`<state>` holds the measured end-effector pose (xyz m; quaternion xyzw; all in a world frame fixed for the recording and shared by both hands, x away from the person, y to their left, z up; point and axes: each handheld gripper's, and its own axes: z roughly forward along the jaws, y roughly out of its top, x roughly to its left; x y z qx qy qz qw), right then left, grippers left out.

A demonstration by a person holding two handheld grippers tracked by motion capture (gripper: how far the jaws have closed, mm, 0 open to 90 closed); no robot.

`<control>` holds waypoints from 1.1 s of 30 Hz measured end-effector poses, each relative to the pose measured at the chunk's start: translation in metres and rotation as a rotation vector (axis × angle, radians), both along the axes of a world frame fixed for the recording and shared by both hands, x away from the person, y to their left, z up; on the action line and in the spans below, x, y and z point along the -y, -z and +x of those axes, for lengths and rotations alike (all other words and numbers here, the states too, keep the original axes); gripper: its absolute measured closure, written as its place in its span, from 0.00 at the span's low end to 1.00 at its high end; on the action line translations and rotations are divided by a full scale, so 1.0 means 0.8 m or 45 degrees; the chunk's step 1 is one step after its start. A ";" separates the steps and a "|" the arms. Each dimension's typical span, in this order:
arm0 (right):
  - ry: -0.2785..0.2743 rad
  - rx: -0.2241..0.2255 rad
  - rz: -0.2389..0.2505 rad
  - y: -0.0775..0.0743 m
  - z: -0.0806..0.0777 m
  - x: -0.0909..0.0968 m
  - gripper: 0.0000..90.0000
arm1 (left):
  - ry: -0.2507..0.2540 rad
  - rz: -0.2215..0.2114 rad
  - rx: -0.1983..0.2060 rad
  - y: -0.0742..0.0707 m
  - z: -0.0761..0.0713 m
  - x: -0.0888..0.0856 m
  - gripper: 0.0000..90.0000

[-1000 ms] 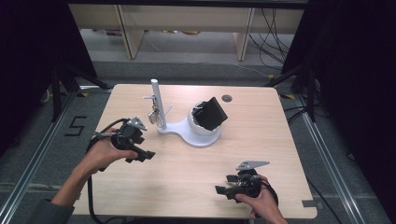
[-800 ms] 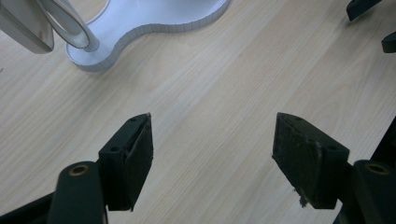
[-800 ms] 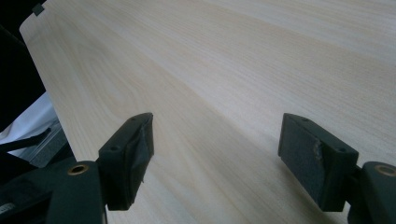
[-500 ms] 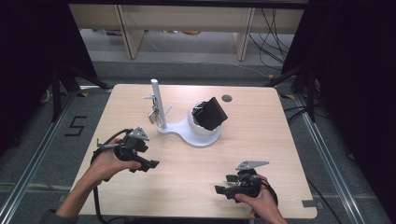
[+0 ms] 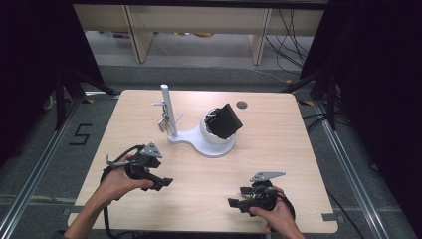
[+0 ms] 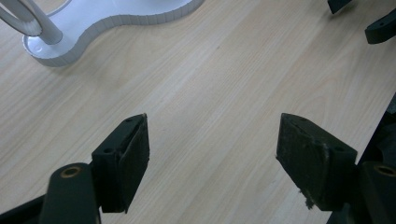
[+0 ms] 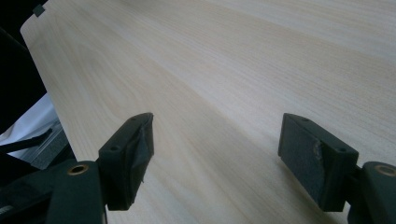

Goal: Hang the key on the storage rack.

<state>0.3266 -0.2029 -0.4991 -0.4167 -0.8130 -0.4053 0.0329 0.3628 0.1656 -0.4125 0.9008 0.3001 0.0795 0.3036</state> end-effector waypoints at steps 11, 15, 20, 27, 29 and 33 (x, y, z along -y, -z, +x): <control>-0.013 0.003 0.018 0.001 0.000 -0.001 0.31 | -0.020 -0.053 0.047 0.025 -0.018 0.001 0.27; -0.006 0.004 0.007 0.001 0.000 0.000 0.31 | -0.032 -0.073 0.053 0.037 -0.025 0.003 0.27; 0.006 -0.007 0.005 0.000 -0.001 -0.001 0.31 | -0.046 -0.115 0.095 0.053 -0.034 0.006 0.27; -0.009 0.003 0.013 0.001 0.000 -0.001 0.31 | -0.065 -0.154 0.129 0.068 -0.046 0.005 0.26; -0.009 0.020 -0.010 0.001 0.000 -0.001 0.30 | -0.071 -0.167 0.140 0.073 -0.051 0.003 0.26; -0.004 0.016 -0.015 0.000 -0.002 -0.003 0.27 | -0.092 -0.192 0.152 0.082 -0.059 -0.002 0.26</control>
